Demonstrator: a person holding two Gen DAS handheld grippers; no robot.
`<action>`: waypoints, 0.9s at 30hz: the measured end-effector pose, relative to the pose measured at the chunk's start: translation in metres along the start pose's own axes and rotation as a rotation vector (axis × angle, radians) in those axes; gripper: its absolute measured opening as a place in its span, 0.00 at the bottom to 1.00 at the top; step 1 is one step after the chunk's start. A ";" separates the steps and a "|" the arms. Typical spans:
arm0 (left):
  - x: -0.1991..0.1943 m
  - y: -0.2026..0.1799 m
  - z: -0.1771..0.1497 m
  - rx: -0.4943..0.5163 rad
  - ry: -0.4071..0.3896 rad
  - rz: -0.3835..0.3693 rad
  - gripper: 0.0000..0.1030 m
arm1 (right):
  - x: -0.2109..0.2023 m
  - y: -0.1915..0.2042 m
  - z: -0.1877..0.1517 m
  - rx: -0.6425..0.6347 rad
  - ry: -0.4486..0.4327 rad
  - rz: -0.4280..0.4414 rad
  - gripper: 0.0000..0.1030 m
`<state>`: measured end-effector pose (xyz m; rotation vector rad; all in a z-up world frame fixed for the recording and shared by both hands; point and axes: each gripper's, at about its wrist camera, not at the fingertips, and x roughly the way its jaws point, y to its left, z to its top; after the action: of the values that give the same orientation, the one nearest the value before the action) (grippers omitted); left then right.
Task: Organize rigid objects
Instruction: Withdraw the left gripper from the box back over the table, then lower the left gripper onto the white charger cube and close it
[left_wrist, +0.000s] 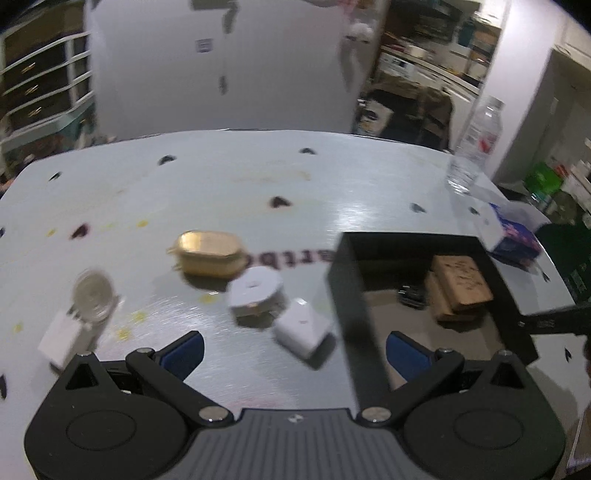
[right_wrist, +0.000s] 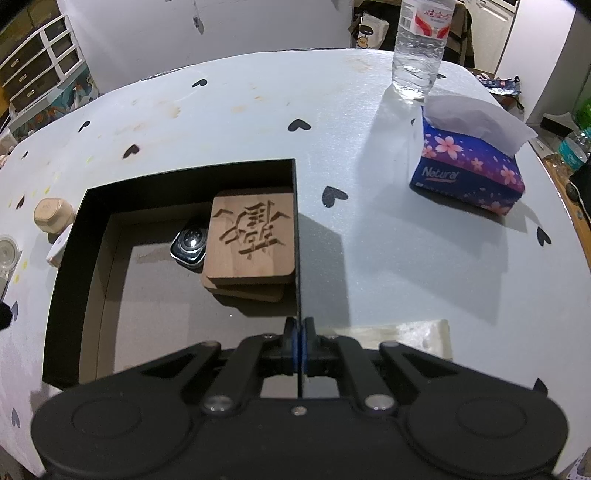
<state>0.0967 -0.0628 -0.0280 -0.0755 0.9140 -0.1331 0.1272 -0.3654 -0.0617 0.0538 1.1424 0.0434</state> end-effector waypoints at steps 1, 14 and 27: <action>0.000 0.007 -0.001 -0.014 -0.003 0.006 1.00 | 0.000 0.000 0.000 0.001 0.000 0.000 0.03; 0.010 0.124 -0.012 -0.001 -0.018 0.129 1.00 | 0.001 0.001 0.001 0.010 0.005 -0.010 0.03; 0.049 0.186 0.003 0.029 0.064 0.106 0.90 | 0.001 0.002 0.000 0.021 0.005 -0.024 0.03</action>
<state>0.1442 0.1143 -0.0872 0.0040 0.9778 -0.0509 0.1274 -0.3631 -0.0628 0.0591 1.1483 0.0101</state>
